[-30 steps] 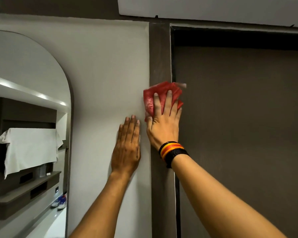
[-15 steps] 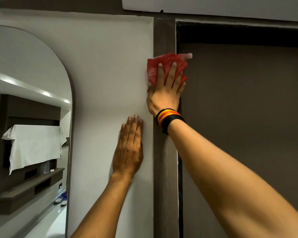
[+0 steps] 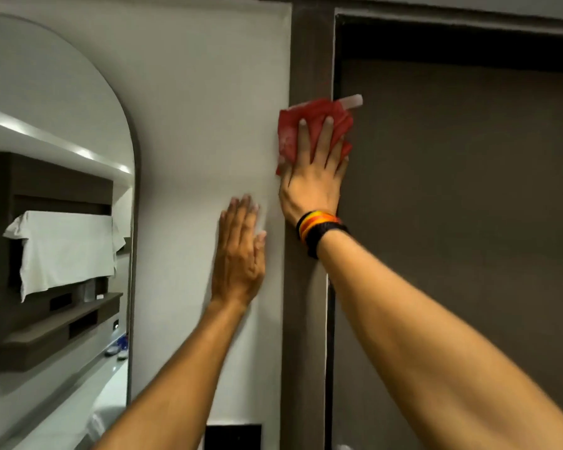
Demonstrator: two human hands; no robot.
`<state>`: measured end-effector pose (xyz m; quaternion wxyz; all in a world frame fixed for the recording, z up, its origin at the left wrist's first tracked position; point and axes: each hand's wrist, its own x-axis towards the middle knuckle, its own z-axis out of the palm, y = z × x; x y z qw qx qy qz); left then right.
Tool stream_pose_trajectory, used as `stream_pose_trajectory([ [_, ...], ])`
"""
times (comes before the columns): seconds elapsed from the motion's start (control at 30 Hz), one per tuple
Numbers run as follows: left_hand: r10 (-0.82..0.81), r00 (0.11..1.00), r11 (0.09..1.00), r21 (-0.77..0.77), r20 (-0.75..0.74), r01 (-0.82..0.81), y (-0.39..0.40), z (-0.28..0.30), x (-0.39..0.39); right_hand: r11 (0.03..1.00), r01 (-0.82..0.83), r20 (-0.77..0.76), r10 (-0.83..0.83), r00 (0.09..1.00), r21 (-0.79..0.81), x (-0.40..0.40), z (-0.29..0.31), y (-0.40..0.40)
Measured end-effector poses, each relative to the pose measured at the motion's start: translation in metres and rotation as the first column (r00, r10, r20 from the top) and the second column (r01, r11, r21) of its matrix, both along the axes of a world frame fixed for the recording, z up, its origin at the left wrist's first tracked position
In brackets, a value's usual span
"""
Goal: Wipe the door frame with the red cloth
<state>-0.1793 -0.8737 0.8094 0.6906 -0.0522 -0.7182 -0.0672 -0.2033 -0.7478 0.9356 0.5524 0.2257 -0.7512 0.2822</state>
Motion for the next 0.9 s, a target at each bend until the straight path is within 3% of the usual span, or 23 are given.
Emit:
stream_pose_trajectory([
  [0.13, -0.139, 0.990, 0.978, 0.159, 0.025, 0.133, 0.018, -0.019, 0.018, 0.996, -0.086, 0.033, 0.087, 0.996, -0.010, 0.000, -0.108, 0.001],
  [0.3, -0.200, 0.968, 0.941, 0.304, 0.150, 0.147, 0.050, -0.105, 0.043, 0.992, -0.121, 0.152, 0.127, 0.980, -0.047, 0.006, -0.246, 0.000],
  [0.53, -0.347, 0.843, 0.798, 0.601, 0.411, 0.035, 0.067, -0.221, 0.067, 0.981, -0.190, 0.382, 0.159, 0.910, 0.043, 0.028, -0.391, 0.018],
  [0.6, -0.333, 0.798, 0.785, 0.616, 0.502, -0.060, 0.079, -0.234, 0.076, 0.958, -0.280, 0.513, 0.214, 0.831, 0.053, 0.042, -0.411, 0.033],
  [0.67, -0.356, 0.767, 0.784, 0.617, 0.534, -0.065, 0.090, -0.242, 0.088, 0.908, -0.415, 0.587, 0.366, 0.722, -0.055, 0.057, -0.420, 0.056],
  [0.73, -0.395, 0.747, 0.801, 0.598, 0.534, -0.004, 0.100, -0.244, 0.098, 0.823, -0.486, 0.555, 0.560, 0.615, -0.294, 0.069, -0.420, 0.084],
  [0.8, -0.449, 0.702, 0.822, 0.563, 0.553, 0.082, 0.114, -0.241, 0.107, 0.709, -0.404, 0.488, 0.697, 0.525, -0.578, 0.077, -0.416, 0.114],
  [0.83, -0.475, 0.668, 0.829, 0.546, 0.573, 0.121, 0.127, -0.239, 0.111, 0.621, -0.327, 0.474, 0.769, 0.430, -0.712, 0.080, -0.415, 0.134],
  [0.9, -0.539, 0.611, 0.815, 0.544, 0.580, 0.202, 0.152, -0.233, 0.114, 0.464, -0.171, 0.445, 0.885, 0.139, -0.869, 0.086, -0.411, 0.170],
])
